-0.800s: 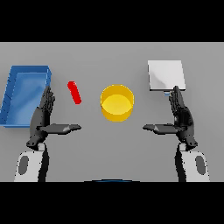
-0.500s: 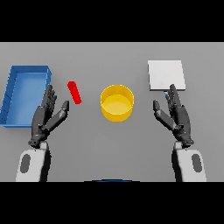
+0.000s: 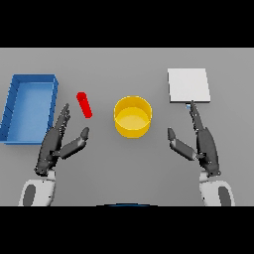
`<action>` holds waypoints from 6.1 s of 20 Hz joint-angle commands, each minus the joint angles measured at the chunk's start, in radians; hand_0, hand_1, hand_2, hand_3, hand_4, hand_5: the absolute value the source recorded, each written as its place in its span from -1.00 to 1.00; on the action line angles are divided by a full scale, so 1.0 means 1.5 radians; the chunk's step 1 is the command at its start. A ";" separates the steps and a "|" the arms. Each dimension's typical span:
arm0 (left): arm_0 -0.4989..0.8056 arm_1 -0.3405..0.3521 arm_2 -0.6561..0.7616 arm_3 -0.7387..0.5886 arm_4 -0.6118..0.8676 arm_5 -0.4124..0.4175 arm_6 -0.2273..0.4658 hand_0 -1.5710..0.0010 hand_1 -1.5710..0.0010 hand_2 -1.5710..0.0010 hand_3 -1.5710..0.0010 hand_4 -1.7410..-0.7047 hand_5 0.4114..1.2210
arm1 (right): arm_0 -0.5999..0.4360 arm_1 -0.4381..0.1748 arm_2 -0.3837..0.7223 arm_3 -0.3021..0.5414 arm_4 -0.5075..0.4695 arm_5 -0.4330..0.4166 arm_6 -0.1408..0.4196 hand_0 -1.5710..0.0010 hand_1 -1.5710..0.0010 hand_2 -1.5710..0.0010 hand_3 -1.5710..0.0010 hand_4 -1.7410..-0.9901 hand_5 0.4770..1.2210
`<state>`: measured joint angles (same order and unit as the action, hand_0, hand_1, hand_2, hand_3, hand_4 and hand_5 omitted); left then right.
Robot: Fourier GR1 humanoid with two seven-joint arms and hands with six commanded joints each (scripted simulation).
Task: Pick up the red beaker and tilt it to pour out 1 green nut into yellow bowl. Pick up the yellow bowl and place it on the metallic measuring scale.
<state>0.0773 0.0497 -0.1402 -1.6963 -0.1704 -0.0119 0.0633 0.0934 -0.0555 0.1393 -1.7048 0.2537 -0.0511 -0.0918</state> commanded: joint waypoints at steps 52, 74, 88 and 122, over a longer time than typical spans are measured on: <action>-0.422 0.019 0.031 0.387 -0.064 0.094 -0.072 -0.98 -0.98 -0.98 -0.98 -0.98 0.73 | -0.019 0.001 -0.003 0.010 0.000 0.002 -0.007 1.00 1.00 1.00 1.00 0.32 -0.44; -0.695 0.181 -0.390 0.521 -0.463 -0.092 -0.032 -1.00 -1.00 -1.00 -1.00 -0.80 0.97 | -0.005 0.009 0.002 -0.007 0.003 -0.002 0.004 1.00 1.00 1.00 1.00 0.30 -0.43; -0.859 0.158 -0.626 0.621 -0.582 -0.171 -0.093 -1.00 -1.00 -1.00 -1.00 -0.99 1.00 | -0.008 0.022 0.001 0.006 0.013 -0.022 -0.002 1.00 1.00 1.00 1.00 0.49 -0.59; -1.168 0.298 -0.390 1.046 -0.185 -0.032 -0.040 -1.00 -1.00 -1.00 -0.82 -1.00 1.00 | -0.031 0.024 0.004 0.024 0.015 -0.023 -0.027 1.00 1.00 1.00 1.00 0.68 -0.61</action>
<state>-1.6731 0.4992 -0.7253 -0.1262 -0.4447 -0.0619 0.0041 0.0472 -0.0200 0.1448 -1.6683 0.2757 -0.0864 -0.1324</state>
